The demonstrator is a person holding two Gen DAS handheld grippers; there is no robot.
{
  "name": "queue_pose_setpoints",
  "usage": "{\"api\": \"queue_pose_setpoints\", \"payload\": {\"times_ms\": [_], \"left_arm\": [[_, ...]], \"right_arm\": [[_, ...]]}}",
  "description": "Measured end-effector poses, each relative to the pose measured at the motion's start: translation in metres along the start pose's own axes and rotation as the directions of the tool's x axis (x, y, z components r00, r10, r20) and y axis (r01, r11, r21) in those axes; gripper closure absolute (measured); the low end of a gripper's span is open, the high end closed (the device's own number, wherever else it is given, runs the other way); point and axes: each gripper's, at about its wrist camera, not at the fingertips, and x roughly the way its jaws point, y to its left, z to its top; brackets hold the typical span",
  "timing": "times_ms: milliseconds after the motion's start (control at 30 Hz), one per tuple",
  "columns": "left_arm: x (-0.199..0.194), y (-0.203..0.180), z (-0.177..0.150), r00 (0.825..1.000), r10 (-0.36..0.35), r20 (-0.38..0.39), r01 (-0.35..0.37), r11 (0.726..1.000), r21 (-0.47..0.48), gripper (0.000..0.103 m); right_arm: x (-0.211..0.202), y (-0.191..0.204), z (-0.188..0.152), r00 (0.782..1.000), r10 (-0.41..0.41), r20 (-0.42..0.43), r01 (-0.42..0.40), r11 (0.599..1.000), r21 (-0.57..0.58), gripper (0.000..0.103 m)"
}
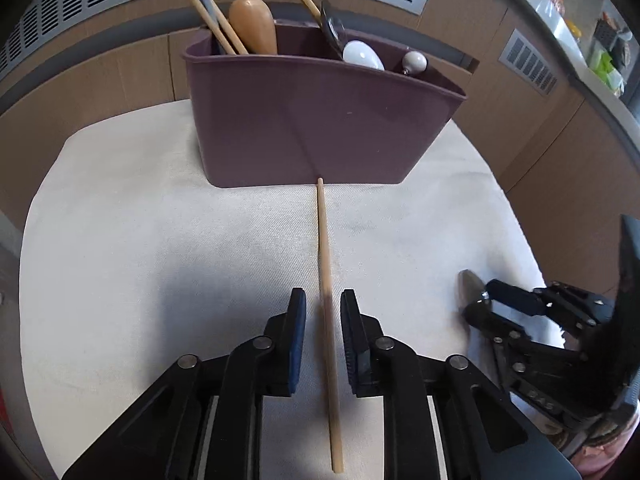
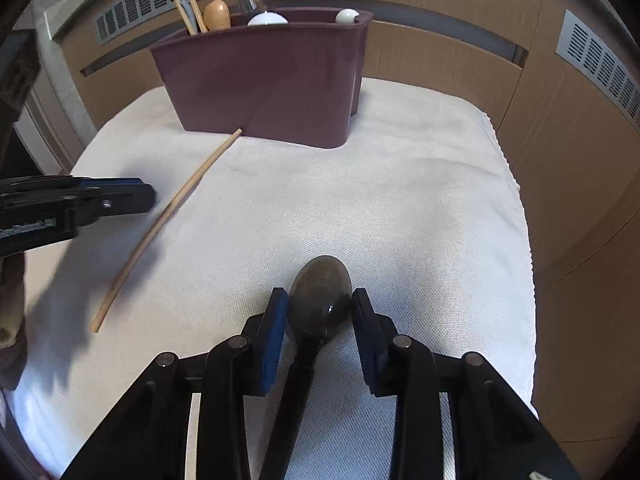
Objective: Organize utensils
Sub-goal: 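Close the left tool on the wooden chopstick while the right tool holds the metal spoon, then lift the chopstick and metal spoon and carry both toward the maroon caddy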
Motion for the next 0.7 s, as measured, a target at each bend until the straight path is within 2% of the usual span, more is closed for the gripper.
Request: {"api": "queue_pose_setpoints", "payload": {"times_ms": [200, 333, 400, 433, 500, 533, 600, 700], "left_arm": [[0.029, -0.019, 0.03, 0.992, 0.077, -0.096, -0.069, 0.994, 0.085, 0.078], [0.054, -0.027, 0.049, 0.981, 0.069, -0.182, -0.054, 0.994, 0.09, 0.078], [0.058, -0.03, 0.056, 0.98, 0.077, -0.181, -0.061, 0.994, 0.089, 0.079], [0.058, -0.033, 0.057, 0.981, 0.084, -0.175, -0.069, 0.993, 0.092, 0.081], [0.056, -0.037, 0.054, 0.981, 0.119, -0.154, -0.1, 0.988, 0.121, 0.098], [0.053, -0.038, 0.051, 0.982, 0.125, -0.144, -0.108, 0.987, 0.121, 0.098], [0.038, -0.035, 0.042, 0.99, 0.093, -0.104, -0.085, 0.993, 0.085, 0.098], [0.002, -0.026, 0.023, 1.0, 0.02, 0.005, -0.02, 1.0, 0.013, 0.098]], "right_arm": [[-0.027, -0.027, -0.003, 0.998, 0.003, 0.069, -0.007, 0.999, 0.051, 0.072], [-0.032, -0.04, -0.01, 0.997, 0.01, 0.083, -0.016, 0.997, 0.075, 0.072], [-0.031, -0.044, -0.013, 0.996, 0.016, 0.085, -0.023, 0.996, 0.088, 0.072], [-0.031, -0.046, -0.014, 0.996, 0.019, 0.087, -0.027, 0.995, 0.094, 0.072], [-0.029, -0.045, -0.014, 0.995, 0.022, 0.092, -0.031, 0.994, 0.103, 0.072], [-0.029, -0.045, -0.014, 0.995, 0.021, 0.098, -0.032, 0.994, 0.106, 0.072], [-0.033, -0.045, -0.013, 0.993, 0.026, 0.118, -0.039, 0.993, 0.113, 0.072], [-0.042, -0.042, -0.011, 0.989, 0.035, 0.145, -0.051, 0.993, 0.106, 0.072]]}}
